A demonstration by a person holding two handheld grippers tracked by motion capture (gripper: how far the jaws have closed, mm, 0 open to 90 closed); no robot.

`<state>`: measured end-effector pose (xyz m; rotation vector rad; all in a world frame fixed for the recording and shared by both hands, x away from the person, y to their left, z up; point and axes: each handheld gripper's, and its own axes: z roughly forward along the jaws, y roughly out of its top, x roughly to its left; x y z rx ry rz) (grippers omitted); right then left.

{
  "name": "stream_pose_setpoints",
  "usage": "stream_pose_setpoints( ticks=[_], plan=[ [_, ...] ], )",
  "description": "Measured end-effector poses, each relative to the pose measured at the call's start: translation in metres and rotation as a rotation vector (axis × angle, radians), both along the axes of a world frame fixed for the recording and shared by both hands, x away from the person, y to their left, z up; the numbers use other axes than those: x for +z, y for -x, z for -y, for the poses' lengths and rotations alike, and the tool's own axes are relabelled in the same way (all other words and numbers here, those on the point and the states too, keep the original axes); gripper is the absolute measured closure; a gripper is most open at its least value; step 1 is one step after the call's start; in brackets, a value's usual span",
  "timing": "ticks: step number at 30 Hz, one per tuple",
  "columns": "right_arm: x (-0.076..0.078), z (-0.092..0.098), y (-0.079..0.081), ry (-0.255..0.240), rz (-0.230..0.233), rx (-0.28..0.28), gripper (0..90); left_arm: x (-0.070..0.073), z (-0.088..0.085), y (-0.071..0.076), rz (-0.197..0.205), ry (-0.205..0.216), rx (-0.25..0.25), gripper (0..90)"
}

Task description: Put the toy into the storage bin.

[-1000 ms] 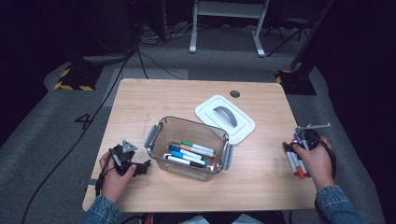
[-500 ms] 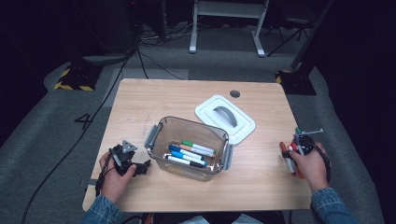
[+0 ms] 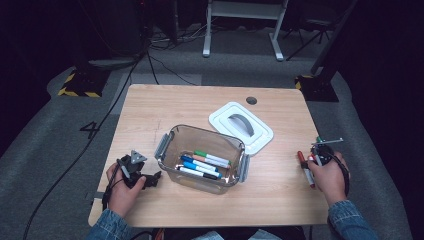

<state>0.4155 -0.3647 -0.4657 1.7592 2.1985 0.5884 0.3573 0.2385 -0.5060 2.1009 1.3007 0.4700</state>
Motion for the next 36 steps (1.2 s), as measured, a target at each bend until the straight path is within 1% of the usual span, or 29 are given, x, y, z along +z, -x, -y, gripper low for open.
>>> stream_pose_setpoints(
  ticks=[4, 5, 8, 9, 12, 13, 15, 18, 22, 24, 25, 28, 29, 30, 31, 32, 33, 36],
  plan=[
    [0.005, 0.0, 0.0, -0.01, 0.01, 0.009, 74.3, 0.0, 0.0, 0.0, 0.0, 0.0, 0.0, 0.2],
    [0.009, 0.0, 0.001, -0.019, 0.015, 0.01, 74.3, 0.0, 0.0, 0.0, 0.0, -0.001, 0.0, 0.2],
    [0.011, 0.0, 0.002, -0.021, 0.019, 0.011, 74.3, 0.0, 0.0, 0.0, 0.0, -0.001, 0.0, 0.1],
    [0.009, -0.001, 0.002, -0.013, 0.018, 0.02, 74.3, 0.0, 0.0, 0.0, 0.0, -0.001, 0.0, 0.2],
    [0.005, -0.001, 0.002, -0.019, 0.011, 0.021, 74.2, 0.0, 0.0, 0.0, 0.0, -0.001, 0.0, 0.2],
    [0.001, -0.002, 0.002, -0.026, 0.001, 0.023, 74.1, 0.0, 0.0, 0.0, 0.0, -0.001, 0.0, 0.2],
    [-0.001, -0.002, 0.002, -0.021, 0.004, 0.028, 74.1, 0.0, 0.0, 0.0, 0.001, -0.001, 0.0, 0.1],
    [-0.003, -0.001, 0.001, -0.027, 0.004, 0.028, 74.1, 0.0, 0.0, 0.0, 0.001, -0.001, 0.0, 0.1],
    [-0.005, 0.0, 0.002, -0.021, -0.002, 0.029, 74.0, 0.0, 0.0, 0.0, 0.0, 0.0, 0.0, 0.1],
    [-0.005, 0.001, 0.003, -0.032, 0.002, 0.029, 73.7, 0.0, 0.0, 0.0, 0.0, 0.001, 0.0, 0.2],
    [-0.006, 0.002, 0.004, -0.036, 0.021, 0.031, 69.8, 0.0, 0.0, 0.0, 0.0, -0.001, 0.0, 0.2],
    [-0.007, 0.003, 0.006, -0.044, 0.027, 0.03, 67.1, 0.0, 0.0, 0.0, 0.0, -0.001, 0.0, 0.2],
    [-0.006, 0.003, 0.007, -0.031, 0.02, 0.04, 68.1, 0.0, 0.0, 0.0, 0.0, 0.0, 0.0, 0.1],
    [-0.006, 0.003, 0.007, -0.031, 0.02, 0.04, 68.1, 0.0, 0.0, 0.0, 0.0, 0.0, 0.0, 0.2],
    [-0.006, 0.002, 0.008, -0.011, 0.019, 0.052, 73.5, 0.0, 0.0, 0.0, 0.0, 0.0, 0.0, 0.2],
    [-0.006, 0.002, 0.008, -0.011, 0.019, 0.052, 73.5, 0.0, 0.0, 0.0, 0.0, 0.0, 0.0, 0.1],
    [-0.005, 0.003, 0.008, 0.0, 0.011, 0.055, 76.9, 0.0, 0.0, 0.0, 0.0, -0.001, 0.0, 0.1],
    [-0.005, 0.001, 0.008, 0.006, 0.008, 0.049, 77.2, 0.0, 0.0, 0.0, 0.0, 0.0, 0.0, 0.1]
  ],
)
